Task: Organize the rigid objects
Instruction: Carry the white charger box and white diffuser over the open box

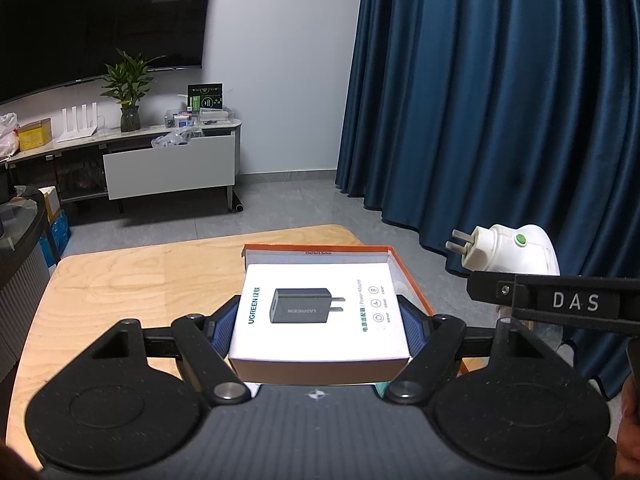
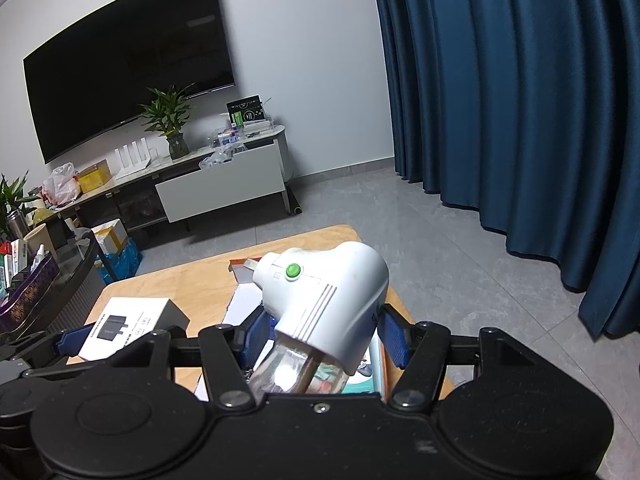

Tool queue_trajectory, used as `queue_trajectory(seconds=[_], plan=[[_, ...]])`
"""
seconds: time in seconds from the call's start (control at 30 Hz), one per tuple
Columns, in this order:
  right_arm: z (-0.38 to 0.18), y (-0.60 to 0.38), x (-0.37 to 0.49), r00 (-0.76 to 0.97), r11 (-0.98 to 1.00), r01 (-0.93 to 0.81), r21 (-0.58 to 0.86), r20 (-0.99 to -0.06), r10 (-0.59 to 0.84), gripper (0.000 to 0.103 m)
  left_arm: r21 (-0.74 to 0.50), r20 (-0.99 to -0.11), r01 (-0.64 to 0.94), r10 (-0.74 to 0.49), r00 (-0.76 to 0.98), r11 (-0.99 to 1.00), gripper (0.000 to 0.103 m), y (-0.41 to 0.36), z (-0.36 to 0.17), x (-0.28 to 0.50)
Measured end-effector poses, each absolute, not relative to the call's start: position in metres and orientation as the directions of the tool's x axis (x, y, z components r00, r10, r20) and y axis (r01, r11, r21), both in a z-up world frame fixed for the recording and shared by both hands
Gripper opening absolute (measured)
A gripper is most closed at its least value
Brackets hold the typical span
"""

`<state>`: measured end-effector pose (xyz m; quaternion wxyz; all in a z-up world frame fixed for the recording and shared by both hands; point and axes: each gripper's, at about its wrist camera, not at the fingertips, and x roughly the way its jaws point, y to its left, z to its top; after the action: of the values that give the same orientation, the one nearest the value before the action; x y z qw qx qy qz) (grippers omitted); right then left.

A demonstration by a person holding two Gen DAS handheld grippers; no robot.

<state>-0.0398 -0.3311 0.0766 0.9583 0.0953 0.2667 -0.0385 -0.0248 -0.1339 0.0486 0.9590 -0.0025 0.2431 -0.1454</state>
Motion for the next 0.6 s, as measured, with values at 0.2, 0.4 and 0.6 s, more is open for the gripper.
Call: queue_trajectory(seconds=[0.2, 0.4, 0.6], plan=[[0.074, -0.3325, -0.0346, 0.848, 0.98, 0.121, 0.159, -0.529, -0.019, 0.071, -0.081, -0.474, 0.278, -0.283, 0.834, 0.957, 0.079, -0.1339, 0.0476, -0.0235], [0.0736, -0.3318, -0.0324, 0.843, 0.981, 0.119, 0.155, -0.537, -0.017, 0.071, -0.092, -0.482, 0.278, -0.287, 0.828, 0.956, 0.079, -0.1327, 0.0469, -0.0224], [0.0744, -0.3317, -0.0315, 0.842, 0.981, 0.119, 0.154, -0.539, -0.017, 0.071, -0.094, -0.482, 0.278, -0.288, 0.828, 0.956, 0.079, -0.1332, 0.0473, -0.0222]])
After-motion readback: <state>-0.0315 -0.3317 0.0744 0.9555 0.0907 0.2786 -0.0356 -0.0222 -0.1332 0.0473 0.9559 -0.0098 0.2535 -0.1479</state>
